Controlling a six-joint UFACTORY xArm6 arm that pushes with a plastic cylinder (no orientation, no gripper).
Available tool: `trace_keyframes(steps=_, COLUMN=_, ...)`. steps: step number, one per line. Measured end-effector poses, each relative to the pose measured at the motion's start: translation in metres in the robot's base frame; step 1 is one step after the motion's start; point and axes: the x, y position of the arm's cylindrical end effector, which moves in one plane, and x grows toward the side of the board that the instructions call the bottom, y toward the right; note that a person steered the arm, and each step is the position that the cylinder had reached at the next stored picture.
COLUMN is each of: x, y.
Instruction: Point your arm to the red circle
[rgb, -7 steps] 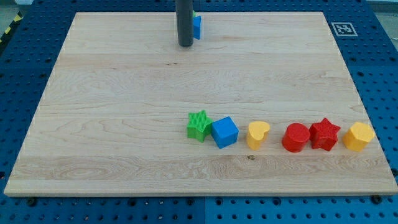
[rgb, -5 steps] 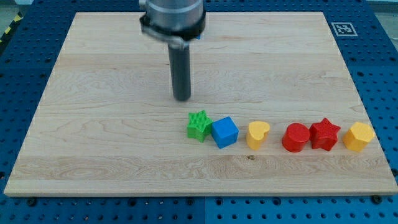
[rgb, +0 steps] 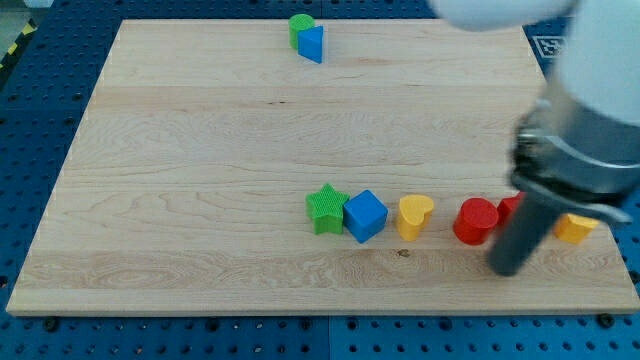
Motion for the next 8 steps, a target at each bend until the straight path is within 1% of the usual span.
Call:
trace_keyframes(steps=1, x=0.000, y=0.048)
trace_keyframes(steps=3, x=-0.001, y=0.054)
trace_keyframes(steps=4, x=0.002, y=0.033)
trace_keyframes(steps=5, x=0.002, y=-0.013)
trace_keyframes(steps=6, x=0.002, y=-0.046)
trace_keyframes(steps=7, x=0.001, y=-0.057)
trace_keyframes(steps=8, x=0.001, y=-0.038)
